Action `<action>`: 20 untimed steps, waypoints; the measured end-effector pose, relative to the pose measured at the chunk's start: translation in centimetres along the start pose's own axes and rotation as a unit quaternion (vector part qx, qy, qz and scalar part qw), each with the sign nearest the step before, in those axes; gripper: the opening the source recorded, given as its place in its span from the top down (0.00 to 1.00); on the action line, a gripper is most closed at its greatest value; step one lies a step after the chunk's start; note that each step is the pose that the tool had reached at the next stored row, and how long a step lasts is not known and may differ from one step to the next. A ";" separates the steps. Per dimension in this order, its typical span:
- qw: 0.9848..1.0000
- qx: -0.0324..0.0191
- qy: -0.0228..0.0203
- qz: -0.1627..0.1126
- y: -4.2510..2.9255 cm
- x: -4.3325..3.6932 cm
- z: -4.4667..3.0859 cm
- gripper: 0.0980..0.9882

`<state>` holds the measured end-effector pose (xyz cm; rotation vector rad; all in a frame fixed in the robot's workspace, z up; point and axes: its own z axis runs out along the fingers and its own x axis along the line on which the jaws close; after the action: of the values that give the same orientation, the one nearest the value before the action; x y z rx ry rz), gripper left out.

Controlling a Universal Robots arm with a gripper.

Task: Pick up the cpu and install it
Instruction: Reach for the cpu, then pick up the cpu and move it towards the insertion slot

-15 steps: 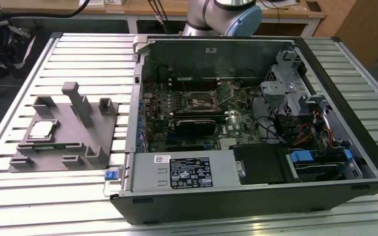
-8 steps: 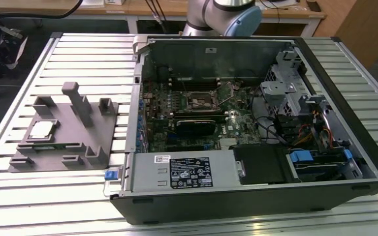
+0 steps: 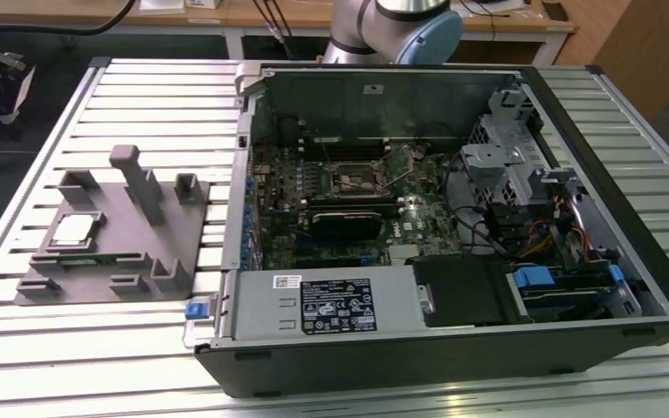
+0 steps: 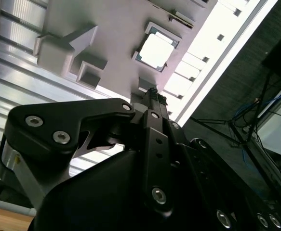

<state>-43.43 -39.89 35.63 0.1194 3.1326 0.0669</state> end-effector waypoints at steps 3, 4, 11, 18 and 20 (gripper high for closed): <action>1.000 0.000 0.000 0.000 -0.03 0.36 0.06 0.99; 1.000 0.000 0.000 0.000 -0.04 0.48 0.08 0.99; 1.000 0.000 0.001 0.000 -0.10 1.07 0.25 0.99; 1.000 0.000 0.001 0.000 -0.11 1.09 0.51 0.99; 1.000 0.000 0.001 0.000 -0.12 1.09 0.62 0.99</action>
<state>-44.51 -39.90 35.00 0.1197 3.1353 0.0668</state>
